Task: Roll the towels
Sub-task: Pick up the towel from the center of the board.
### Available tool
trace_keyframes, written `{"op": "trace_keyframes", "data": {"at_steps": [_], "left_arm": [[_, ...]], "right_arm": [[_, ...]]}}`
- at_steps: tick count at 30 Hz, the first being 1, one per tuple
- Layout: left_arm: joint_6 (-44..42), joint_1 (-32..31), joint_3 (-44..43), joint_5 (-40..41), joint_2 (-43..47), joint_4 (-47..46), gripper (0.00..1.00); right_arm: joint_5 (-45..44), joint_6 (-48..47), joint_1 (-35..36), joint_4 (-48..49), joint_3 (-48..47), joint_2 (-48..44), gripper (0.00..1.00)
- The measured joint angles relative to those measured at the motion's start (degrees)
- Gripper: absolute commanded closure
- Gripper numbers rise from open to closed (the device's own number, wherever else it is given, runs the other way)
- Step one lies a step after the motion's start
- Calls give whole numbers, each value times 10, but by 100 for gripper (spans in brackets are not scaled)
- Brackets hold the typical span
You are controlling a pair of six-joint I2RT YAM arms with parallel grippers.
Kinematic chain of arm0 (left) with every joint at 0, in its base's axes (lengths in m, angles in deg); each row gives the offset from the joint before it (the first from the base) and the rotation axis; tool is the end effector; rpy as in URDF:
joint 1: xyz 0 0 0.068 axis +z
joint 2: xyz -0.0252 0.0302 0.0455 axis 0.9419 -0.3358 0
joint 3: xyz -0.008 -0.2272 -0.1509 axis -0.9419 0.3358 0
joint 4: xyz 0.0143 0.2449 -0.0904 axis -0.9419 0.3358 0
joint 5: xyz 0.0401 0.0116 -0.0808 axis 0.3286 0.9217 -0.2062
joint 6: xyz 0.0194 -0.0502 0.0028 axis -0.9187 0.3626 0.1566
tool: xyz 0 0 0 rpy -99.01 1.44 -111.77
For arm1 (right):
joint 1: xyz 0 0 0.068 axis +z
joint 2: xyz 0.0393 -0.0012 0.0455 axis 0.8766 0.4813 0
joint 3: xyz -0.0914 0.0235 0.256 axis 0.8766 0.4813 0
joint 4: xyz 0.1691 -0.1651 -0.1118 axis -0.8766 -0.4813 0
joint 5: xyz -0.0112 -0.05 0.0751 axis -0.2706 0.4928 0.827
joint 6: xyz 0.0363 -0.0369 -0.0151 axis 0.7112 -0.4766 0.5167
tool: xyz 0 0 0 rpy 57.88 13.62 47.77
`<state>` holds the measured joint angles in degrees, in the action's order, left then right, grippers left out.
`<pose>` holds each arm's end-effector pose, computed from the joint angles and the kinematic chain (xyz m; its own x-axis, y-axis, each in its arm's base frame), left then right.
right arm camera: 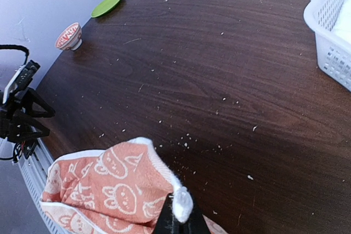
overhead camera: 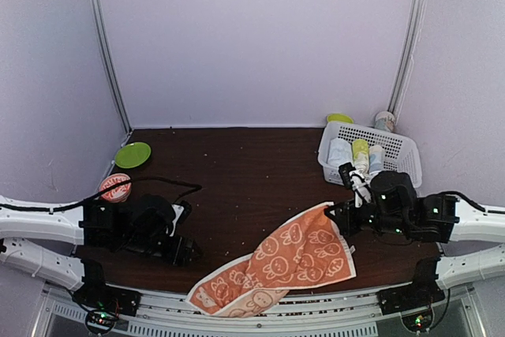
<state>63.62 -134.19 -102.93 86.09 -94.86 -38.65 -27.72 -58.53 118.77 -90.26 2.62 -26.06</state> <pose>0.0896 -0.1748 0.1959 -0.9001 0.0990 -0.4243 0.2801 0.8774 -0.3895 0.1063 0.1619 0.2435 -0.6582 -0.0919 -0.7472 -0.5473 0.7400 0.3911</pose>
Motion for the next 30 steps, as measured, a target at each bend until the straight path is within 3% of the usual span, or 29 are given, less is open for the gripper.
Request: {"op": "trace_keyframes", "data": {"at_steps": [6, 10, 16, 20, 26, 28, 30], "left_arm": [[47, -8, 28, -28, 1, 35, 26], [74, -47, 28, -65, 9, 57, 22], [103, -91, 28, -117, -3, 61, 23], [103, -95, 24, -134, -58, 60, 27], [88, -110, -12, -142, -148, 60, 49], [81, -113, -27, -141, -170, 59, 63], [76, -116, -34, -137, -181, 57, 86]], "right_arm": [[44, 7, 0, 5, 37, -70, 100], [45, 7, 0, -1, 37, -105, 100], [45, 7, 0, -12, 37, -111, 100], [45, 7, 0, -13, 37, -108, 100], [45, 8, 0, -14, 37, -107, 100], [45, 7, 0, -16, 36, -107, 100], [44, 7, 0, -21, 36, -109, 100]]}}
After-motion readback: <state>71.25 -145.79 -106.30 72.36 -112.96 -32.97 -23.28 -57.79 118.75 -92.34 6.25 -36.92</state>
